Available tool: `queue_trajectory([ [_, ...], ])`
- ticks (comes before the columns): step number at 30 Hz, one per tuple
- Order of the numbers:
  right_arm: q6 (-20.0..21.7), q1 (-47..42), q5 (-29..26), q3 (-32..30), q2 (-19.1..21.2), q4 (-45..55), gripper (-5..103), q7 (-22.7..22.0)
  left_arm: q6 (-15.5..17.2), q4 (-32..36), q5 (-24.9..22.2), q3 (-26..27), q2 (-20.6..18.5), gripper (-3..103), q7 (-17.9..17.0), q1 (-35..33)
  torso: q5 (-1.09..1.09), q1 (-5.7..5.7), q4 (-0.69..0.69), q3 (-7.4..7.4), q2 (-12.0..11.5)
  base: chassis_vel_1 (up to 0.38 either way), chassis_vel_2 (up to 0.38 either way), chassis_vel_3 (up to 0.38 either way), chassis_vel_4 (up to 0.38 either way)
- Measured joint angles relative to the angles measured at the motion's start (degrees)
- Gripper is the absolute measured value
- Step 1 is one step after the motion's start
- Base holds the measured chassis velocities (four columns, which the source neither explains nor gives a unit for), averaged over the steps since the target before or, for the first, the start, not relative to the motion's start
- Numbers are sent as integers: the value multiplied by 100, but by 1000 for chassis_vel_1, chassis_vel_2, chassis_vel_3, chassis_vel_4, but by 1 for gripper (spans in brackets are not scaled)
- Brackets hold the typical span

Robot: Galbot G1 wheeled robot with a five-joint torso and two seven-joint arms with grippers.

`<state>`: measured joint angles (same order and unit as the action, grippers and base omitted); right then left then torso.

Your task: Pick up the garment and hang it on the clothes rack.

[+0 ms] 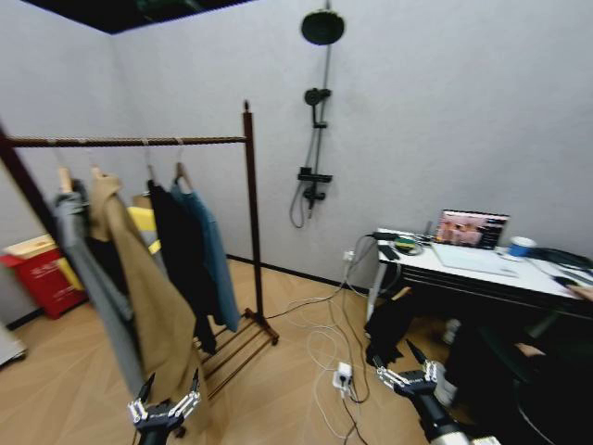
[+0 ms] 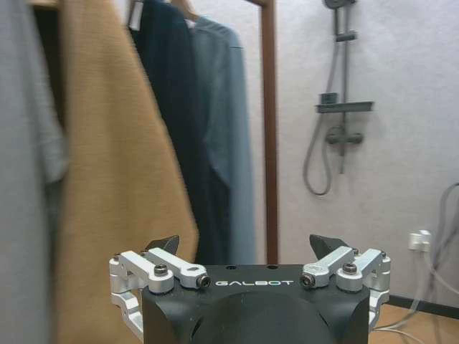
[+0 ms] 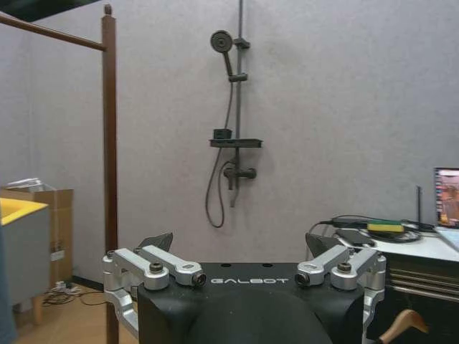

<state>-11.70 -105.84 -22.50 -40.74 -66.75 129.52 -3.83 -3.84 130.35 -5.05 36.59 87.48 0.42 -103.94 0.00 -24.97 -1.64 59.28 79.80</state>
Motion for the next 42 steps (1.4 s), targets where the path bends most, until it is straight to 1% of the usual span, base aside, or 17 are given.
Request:
queue_trajectory([
  [26,0,0,0,0,0,0,100,0,0,0,0,-1,0,100,1,0,0,0,-1,0,0,-105,-116,-111,-111],
  [28,0,0,0,0,0,0,100,1,0,0,0,0,0,100,1,0,0,0,2,0,0,44,31,-57,-47],
  [38,0,0,0,1,0,0,100,1,0,0,0,3,-2,100,-1,0,-2,0,-1,-1,1,108,96,-113,-116],
  [42,0,1,0,1,0,0,100,1,0,0,0,5,-1,100,-3,0,-1,0,2,0,0,87,25,-54,-42],
])
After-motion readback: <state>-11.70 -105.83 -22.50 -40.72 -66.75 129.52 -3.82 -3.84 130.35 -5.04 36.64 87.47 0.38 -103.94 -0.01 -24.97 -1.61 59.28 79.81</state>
